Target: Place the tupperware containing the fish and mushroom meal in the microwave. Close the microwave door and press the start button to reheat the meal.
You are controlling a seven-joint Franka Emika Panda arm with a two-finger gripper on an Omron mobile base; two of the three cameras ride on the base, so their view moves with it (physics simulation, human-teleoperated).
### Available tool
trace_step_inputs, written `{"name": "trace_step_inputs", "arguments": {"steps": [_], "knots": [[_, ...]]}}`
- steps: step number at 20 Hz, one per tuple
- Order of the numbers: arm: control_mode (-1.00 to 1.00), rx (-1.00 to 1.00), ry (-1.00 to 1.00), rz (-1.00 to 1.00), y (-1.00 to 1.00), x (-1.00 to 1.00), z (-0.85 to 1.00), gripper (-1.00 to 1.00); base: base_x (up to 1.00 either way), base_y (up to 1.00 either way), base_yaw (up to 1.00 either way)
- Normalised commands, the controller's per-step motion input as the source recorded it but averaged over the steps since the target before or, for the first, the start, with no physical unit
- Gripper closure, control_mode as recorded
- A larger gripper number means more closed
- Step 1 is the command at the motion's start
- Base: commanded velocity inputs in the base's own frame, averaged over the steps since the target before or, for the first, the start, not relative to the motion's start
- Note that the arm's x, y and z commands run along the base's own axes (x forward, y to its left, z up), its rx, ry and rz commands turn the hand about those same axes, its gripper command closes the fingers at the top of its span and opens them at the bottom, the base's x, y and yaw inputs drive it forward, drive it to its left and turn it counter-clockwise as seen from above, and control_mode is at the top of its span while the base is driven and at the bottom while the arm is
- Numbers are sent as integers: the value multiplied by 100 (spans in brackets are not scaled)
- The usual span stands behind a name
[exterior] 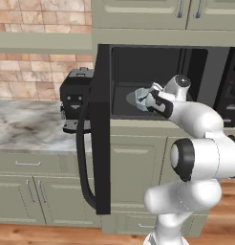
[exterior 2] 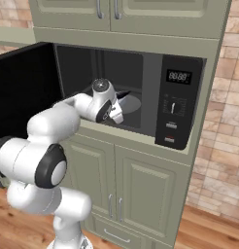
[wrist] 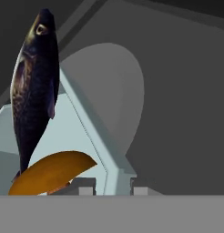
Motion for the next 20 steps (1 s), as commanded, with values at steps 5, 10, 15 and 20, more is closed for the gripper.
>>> {"name": "trace_step_inputs", "arguments": {"steps": [5,10,15,20], "knots": [[-100,2,1,0,-12,54,0,100,0,0,0],[-100,1,0,0,-16,56,0,100,0,0,0],[-100,1,0,0,-14,49,-18,100,0,0,0],[-100,0,2,0,0,50,-58,100,0,0,0]]}}
